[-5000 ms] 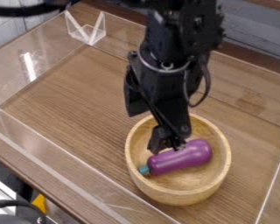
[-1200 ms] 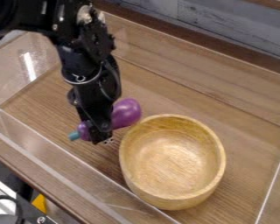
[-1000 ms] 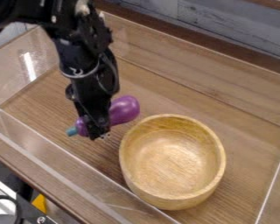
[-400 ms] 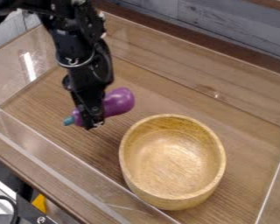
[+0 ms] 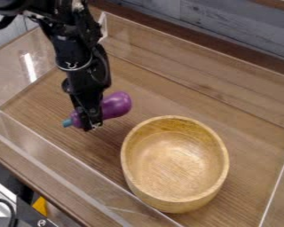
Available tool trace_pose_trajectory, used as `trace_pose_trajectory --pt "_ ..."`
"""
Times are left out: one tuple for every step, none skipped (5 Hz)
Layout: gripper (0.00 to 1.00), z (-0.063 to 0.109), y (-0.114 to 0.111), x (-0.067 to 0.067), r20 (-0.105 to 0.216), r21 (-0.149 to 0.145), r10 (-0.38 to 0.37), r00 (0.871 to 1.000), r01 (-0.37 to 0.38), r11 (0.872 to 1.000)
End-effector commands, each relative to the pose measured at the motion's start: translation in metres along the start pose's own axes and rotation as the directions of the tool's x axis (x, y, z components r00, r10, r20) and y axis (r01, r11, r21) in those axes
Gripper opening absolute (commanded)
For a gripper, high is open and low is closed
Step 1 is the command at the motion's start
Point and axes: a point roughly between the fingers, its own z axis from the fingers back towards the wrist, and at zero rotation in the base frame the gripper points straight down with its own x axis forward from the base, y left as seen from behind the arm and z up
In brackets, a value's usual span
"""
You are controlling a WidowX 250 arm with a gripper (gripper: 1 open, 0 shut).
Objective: Remove the purple eggplant from inside the brown bowl and put it on the table
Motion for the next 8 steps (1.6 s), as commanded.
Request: trace_pose_trajectory --pt "0.00 0.018 0.023 -0.001 0.015 0.033 0.042 0.999 -0.043 0.999" --pt "0.00 0.019 0.035 -0.009 0.000 0.033 0.095 0.996 -0.095 0.995" --pt "0.00 0.010 0.038 -0.014 -0.009 0.037 0.129 0.992 -0.129 0.991" --pt "0.00 0.005 0.042 -0.017 -0.018 0.037 0.168 0.986 -0.167 0.985" --pt "0.00 0.003 0.039 -0.026 -0.030 0.042 0.232 0.972 -0.231 0.972" --pt "0.00 0.001 0.036 -0.033 -0.041 0.053 0.304 0.952 -0.302 0.952" --pt "0.00 0.013 0.029 -0.022 -0.044 0.058 0.305 0.951 -0.303 0.951" --pt "0.00 0.025 0.025 -0.011 -0.042 0.063 0.304 0.952 -0.301 0.952"
